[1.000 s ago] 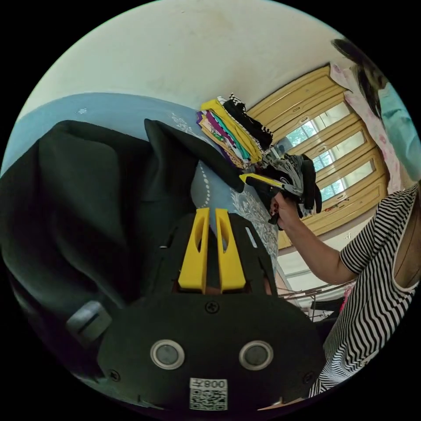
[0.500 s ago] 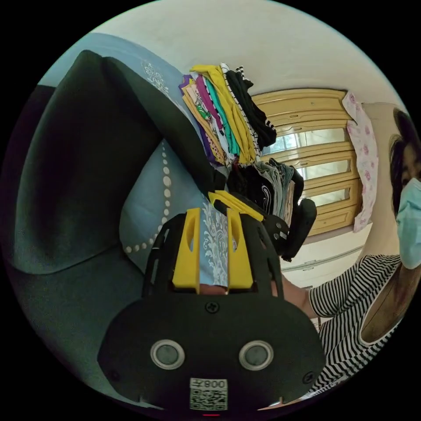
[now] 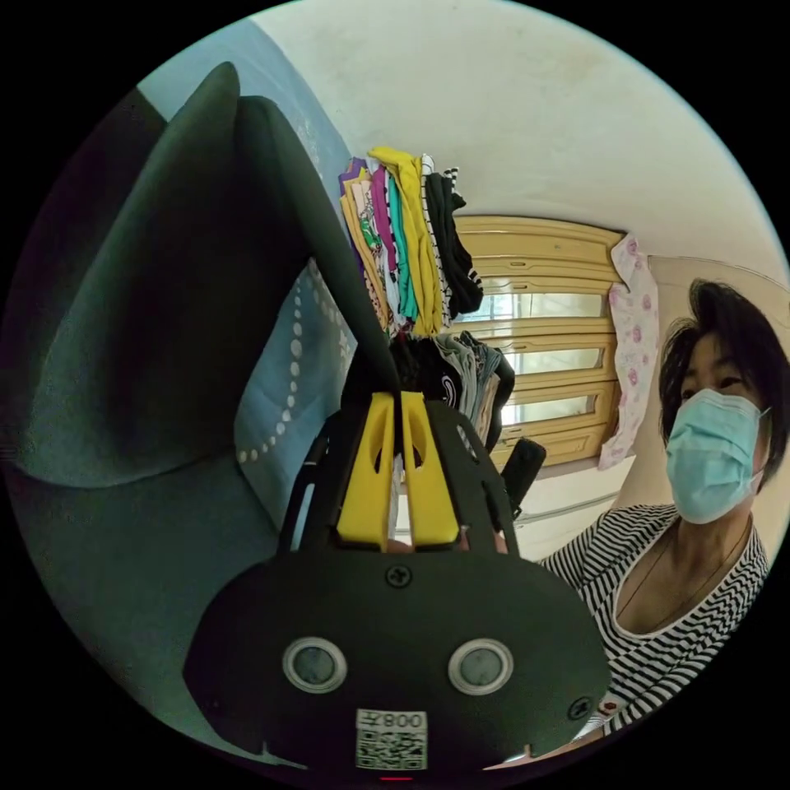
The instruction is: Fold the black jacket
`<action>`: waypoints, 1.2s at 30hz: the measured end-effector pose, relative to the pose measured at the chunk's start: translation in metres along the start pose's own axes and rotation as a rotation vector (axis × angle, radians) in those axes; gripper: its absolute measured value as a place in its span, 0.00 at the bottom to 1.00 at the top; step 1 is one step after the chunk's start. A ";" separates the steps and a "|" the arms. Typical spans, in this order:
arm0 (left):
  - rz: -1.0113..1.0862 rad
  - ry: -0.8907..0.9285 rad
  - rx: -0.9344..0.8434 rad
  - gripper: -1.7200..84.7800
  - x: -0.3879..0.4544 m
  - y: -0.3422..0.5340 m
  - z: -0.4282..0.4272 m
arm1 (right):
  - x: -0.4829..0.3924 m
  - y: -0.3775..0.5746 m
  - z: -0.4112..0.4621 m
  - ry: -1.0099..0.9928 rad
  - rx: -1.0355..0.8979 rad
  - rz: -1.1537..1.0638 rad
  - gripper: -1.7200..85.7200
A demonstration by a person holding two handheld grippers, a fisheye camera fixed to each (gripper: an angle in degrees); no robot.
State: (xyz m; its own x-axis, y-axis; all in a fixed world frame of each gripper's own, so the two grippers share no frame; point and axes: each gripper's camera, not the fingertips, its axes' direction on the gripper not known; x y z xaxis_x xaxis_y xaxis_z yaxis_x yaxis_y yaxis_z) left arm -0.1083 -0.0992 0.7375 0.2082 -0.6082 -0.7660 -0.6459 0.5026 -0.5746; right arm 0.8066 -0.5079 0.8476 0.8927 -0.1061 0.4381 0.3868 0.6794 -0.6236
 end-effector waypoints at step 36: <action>0.009 0.153 0.150 0.04 0.193 0.066 -0.234 | 0.077 0.023 0.061 -1.268 -0.149 0.366 0.08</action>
State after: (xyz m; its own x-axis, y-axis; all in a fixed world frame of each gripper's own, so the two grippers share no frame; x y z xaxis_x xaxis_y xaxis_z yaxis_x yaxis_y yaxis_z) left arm -0.2830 -0.3271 0.6191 0.0811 -0.6838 -0.7252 -0.5286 0.5873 -0.6129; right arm 0.8698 -0.4561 0.9059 0.1493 0.8662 0.4768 0.2660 0.4293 -0.8631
